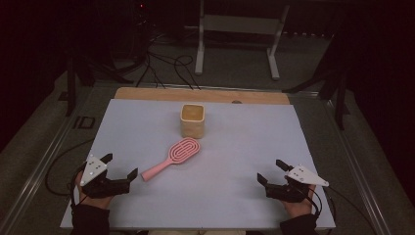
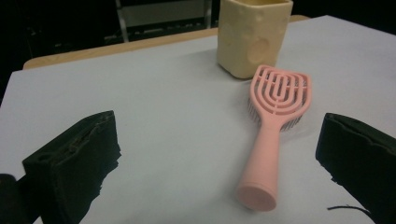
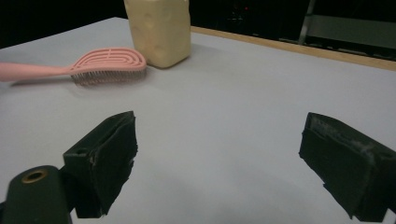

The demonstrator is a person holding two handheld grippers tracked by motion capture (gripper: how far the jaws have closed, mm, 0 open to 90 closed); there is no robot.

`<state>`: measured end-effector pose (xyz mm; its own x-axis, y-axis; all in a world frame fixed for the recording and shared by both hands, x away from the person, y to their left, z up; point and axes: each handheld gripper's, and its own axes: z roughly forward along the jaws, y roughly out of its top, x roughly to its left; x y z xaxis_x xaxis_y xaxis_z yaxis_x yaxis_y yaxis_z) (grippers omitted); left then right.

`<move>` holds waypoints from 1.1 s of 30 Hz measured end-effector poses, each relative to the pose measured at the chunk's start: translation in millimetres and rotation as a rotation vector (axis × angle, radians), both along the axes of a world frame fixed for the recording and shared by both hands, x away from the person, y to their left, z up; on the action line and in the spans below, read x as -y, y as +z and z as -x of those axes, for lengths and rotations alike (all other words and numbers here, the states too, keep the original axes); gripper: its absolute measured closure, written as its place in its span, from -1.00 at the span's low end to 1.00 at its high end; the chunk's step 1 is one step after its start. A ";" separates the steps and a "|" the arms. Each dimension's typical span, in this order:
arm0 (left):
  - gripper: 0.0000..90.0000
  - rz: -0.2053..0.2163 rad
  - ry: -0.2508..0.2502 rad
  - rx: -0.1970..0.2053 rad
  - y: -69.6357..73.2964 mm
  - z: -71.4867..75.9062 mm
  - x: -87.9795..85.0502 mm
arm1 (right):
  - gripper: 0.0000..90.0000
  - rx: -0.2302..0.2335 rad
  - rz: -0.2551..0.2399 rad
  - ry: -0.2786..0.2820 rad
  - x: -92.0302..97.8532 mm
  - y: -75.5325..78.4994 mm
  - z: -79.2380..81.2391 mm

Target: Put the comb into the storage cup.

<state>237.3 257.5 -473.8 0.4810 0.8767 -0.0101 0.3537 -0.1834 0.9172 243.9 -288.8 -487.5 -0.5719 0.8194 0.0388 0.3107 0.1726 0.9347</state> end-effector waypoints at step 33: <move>-1.00 -0.058 -0.025 -0.044 -7.6 3.2 4.9 | -0.76 -0.005 0.008 0.005 -3.9 -6.4 -0.8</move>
